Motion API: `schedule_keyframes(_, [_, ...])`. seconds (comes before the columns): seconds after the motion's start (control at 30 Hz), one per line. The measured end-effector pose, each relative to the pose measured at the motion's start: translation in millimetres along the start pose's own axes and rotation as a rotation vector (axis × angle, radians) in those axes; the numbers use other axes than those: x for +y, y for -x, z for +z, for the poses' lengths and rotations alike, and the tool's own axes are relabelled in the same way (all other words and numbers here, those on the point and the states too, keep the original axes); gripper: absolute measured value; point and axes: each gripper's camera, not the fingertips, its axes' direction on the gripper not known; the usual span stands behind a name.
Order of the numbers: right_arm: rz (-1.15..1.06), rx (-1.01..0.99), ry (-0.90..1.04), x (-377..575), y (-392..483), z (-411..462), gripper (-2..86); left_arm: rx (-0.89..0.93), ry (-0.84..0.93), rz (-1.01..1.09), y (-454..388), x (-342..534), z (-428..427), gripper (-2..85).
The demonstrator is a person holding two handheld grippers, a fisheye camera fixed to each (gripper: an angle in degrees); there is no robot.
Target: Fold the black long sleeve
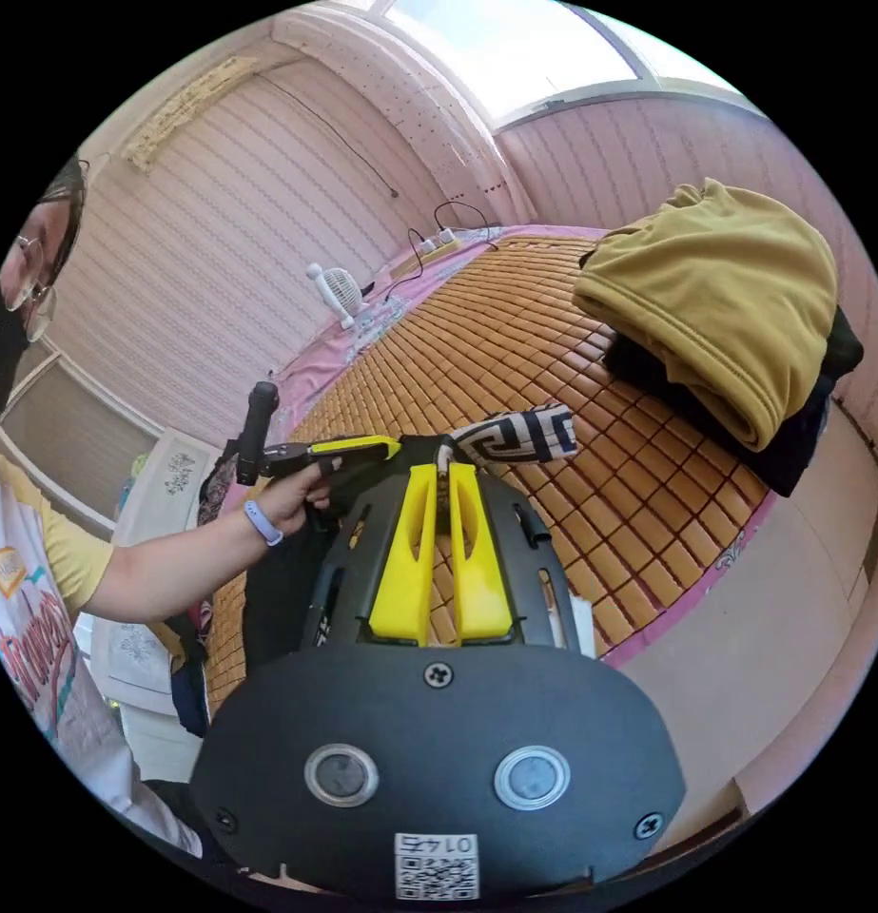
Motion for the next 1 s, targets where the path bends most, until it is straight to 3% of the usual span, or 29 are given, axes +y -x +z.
schedule_keyframes(0.2, [-0.231, -0.540, 0.085, 0, 61, -11, 2.1, -0.021, -0.252, -0.076, 36, 66, -109, -0.8])
schedule_keyframes(0.33, [-0.581, -0.759, 0.350, 29, 158, 3, 3.4, -0.006, -0.346, -0.258, 70, 147, -175, 0.3])
schedule_keyframes(0.47, [-0.980, -0.649, 0.715, 117, 240, 47, 11.1, -0.116, -0.280, -0.591, 103, 265, -211, 6.0])
schedule_keyframes(0.57, [-1.128, -0.588, 0.909, 174, 260, 73, 11.0, -0.126, -0.169, -0.815, 114, 341, -225, 6.4])
schedule_keyframes(0.77, [-0.979, -0.576, 1.035, 194, 259, 102, 8.8, -0.082, -0.086, -0.922, 98, 399, -242, 6.7])
schedule_keyframes(1.0, [-0.844, -0.484, 1.002, 170, 262, 129, 7.6, 0.102, -0.166, -0.859, 76, 374, -251, 8.7])
